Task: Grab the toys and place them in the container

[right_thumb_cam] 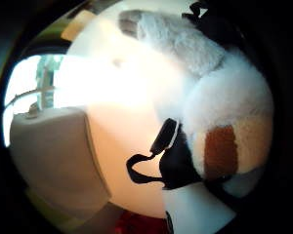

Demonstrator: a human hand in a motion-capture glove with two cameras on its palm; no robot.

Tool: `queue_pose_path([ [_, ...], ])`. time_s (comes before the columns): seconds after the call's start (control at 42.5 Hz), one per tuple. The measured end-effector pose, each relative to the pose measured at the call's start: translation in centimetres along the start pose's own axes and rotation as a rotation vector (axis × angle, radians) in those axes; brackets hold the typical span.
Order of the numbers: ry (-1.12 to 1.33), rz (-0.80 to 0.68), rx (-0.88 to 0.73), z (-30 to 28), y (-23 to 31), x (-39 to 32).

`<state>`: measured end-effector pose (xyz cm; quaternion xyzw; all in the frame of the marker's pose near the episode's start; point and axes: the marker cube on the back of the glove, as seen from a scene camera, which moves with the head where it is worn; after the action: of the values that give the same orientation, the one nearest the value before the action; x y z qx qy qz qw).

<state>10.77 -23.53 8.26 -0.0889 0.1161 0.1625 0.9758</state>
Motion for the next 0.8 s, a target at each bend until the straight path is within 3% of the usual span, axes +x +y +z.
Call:
queue_pose_path([
  [0.329,-0.017,-0.062,0.24,-1.0,1.2,-2.7],
  [0.447,-0.052,0.07,0.308,-1.0,0.8,-2.4],
  [0.588,-0.067,-0.042,0.286,-1.1,1.4,-1.8],
  [0.8,-0.153,-0.08,0.346,-4.0,3.8,-1.8],
])
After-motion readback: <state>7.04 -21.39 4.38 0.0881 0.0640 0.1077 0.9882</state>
